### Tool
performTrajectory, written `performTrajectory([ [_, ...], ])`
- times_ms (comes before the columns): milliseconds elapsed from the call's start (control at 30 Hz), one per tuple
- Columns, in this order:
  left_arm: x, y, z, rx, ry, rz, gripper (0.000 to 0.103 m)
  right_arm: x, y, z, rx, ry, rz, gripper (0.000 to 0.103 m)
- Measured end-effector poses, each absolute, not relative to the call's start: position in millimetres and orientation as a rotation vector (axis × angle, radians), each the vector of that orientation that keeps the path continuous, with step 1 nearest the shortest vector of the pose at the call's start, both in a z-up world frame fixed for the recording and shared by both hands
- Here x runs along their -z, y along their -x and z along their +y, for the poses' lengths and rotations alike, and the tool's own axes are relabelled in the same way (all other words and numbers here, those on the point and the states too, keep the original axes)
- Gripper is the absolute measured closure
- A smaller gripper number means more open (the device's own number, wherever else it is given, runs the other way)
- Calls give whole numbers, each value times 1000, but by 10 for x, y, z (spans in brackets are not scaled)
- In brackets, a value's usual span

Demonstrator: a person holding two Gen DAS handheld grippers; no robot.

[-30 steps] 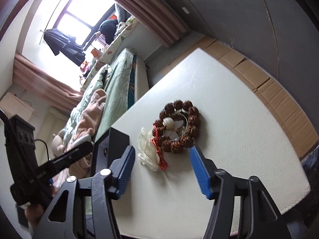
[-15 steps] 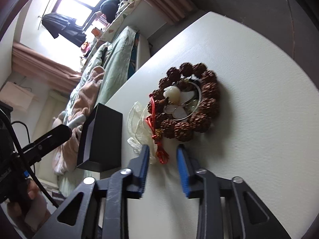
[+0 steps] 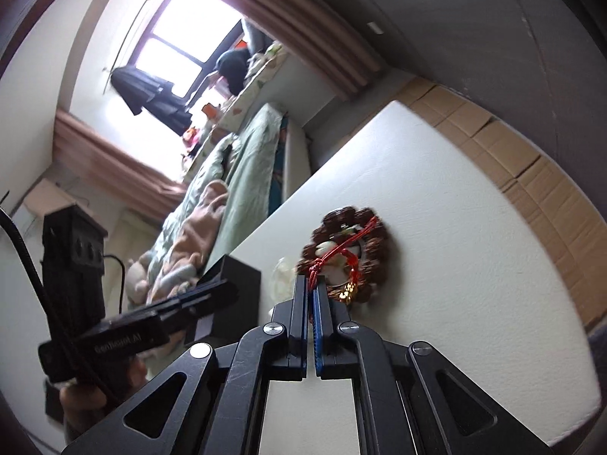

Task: Organize jewelry
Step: 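Grasp the white cloth with the left tool while the right tool lifts the red string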

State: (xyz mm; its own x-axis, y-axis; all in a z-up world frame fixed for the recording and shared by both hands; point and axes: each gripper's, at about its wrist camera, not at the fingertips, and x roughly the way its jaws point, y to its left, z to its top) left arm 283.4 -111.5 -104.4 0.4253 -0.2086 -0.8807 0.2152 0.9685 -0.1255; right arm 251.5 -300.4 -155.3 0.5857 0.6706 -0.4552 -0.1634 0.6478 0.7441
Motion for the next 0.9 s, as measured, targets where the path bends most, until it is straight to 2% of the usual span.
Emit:
performTrajectory([
  [233,1261,-2875,-1205,217,-89,1120,49,1519,-2528,-3101,-502,-726,767,99],
  [267,1294,-2883,-1206,215,-98,1127,54,1516,-2518,-3108,-503,-727,762,99],
  [300,1325,-2892,-1200,217,-103,1138,75,1506,-2514,-3111,-502,-726,757,99],
  [367,1374,-2905,-1182,224,-96,1178,99,1486,-2512,-3120,-501,-726,750,99],
  [467,1275,-2826,-1152,273,-76,1127,103,1477,-2485,-3120,-500,-713,747,99],
  [900,588,-2627,-852,299,-20,964,103,1383,-2388,-3078,-497,-689,725,99],
])
